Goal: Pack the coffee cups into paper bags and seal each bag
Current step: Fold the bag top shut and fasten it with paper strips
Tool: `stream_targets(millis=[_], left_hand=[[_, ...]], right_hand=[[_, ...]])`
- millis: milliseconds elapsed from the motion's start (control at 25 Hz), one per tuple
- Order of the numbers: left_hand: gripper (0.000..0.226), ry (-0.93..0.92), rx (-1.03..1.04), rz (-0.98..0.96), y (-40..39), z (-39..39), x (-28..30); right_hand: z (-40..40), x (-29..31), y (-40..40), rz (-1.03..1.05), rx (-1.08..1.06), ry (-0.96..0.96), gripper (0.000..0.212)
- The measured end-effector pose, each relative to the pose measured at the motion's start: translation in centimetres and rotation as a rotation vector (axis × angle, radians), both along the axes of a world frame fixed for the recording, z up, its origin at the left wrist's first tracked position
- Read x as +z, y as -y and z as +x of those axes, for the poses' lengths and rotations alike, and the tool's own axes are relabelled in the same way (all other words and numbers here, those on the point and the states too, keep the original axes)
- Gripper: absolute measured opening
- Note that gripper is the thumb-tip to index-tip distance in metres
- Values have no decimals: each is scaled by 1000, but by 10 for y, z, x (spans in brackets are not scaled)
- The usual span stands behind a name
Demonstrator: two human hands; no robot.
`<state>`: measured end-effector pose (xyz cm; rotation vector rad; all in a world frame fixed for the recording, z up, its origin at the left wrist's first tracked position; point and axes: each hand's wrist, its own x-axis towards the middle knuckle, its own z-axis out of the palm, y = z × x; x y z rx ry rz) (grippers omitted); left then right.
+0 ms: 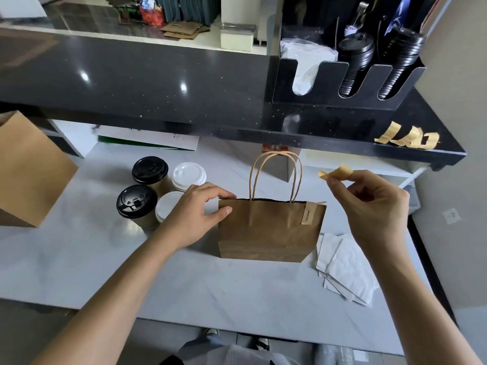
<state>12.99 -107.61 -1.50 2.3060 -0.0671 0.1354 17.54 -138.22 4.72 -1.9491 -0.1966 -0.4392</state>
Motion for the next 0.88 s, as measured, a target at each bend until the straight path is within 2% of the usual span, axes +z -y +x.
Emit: stream_targets(millis=[280, 400, 560, 720, 880], left_hand=[[21, 45, -18, -164, -2, 1, -12], [18, 59, -29, -188, -4, 2, -15], [16, 90, -21, -196, -1, 4, -17], [31, 106, 6, -261, 2, 4, -17], [17, 69, 53, -363, 2, 4, -21]], right_hand=[[-26, 7, -19, 38, 44, 162, 13], [-34, 3, -34, 9, 134, 243, 23], [-38, -15, -65, -49, 274, 212, 22], [-33, -37, -93, -127, 313, 160, 17], [-25, -52, -107, -245, 262, 108, 18]])
